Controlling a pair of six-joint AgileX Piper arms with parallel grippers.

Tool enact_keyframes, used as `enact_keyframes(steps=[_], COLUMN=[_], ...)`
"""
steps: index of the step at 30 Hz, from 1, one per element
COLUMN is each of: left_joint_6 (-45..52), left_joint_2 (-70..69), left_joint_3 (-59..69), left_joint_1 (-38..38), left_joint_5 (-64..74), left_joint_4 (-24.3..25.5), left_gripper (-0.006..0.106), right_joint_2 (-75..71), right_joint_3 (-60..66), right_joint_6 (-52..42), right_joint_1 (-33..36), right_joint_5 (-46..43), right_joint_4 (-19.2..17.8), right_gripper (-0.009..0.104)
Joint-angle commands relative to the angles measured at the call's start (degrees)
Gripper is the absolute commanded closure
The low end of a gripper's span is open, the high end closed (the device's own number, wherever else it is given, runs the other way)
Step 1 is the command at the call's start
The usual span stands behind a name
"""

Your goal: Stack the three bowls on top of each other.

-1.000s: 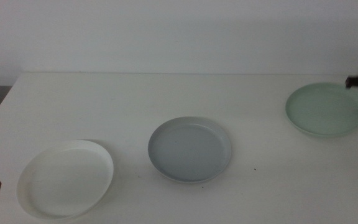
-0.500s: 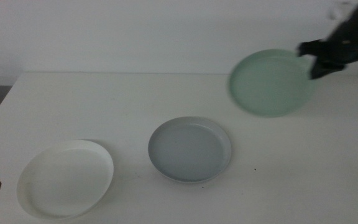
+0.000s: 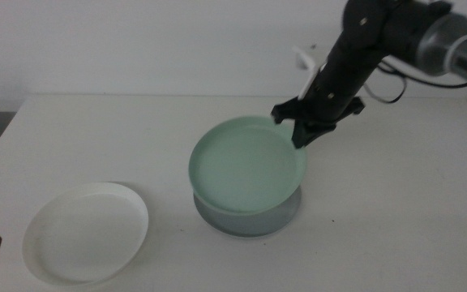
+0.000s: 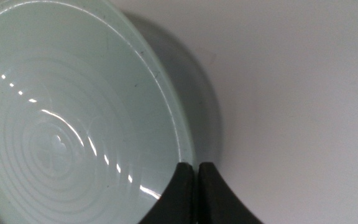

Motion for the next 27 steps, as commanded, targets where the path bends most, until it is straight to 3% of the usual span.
enact_keyframes(steps=[1,6,10,14,18,21,24,27], left_joint_6=[-0.2,-0.2,-0.2,-0.2,-0.2,-0.2,-0.2,-0.2], left_joint_2=[-0.2,-0.2,-0.2,-0.2,-0.2,-0.2,-0.2,-0.2], left_joint_3=[0.0,0.0,0.0,0.0,0.0,0.0,0.0,0.0], left_joint_1=[0.1,0.1,0.1,0.1,0.1,0.1,0.1,0.1], left_joint_5=[-0.4,-0.4,-0.4,-0.4,-0.4,-0.4,-0.4,-0.4], left_joint_4=[0.1,0.1,0.1,0.1,0.1,0.1,0.1,0.1], left_gripper=[0.007,0.007,0.007,0.007,0.007,0.007,0.007,0.007], right_joint_2=[1.4,4.4,5.2,5.2,4.2,0.2,-8.7,-19.0], right_joint_3=[0.0,0.0,0.0,0.0,0.0,0.0,0.0,0.0], right_joint_6=[0.3,0.3,1.4,1.6,0.2,-0.6,-0.4,-0.1], right_joint_1=[0.9,1.2,1.2,1.2,1.2,0.8,-0.9,-4.4], right_joint_5=[-0.5,-2.5,-2.8,-3.0,-1.8,0.4,0.7,0.4], right_joint_4=[-1.0,-0.8,-3.5,-4.7,-3.9,-6.5,-9.6,-10.1], right_gripper=[0.097,0.097,0.093,0.067,0.029,0.009,0.006,0.007])
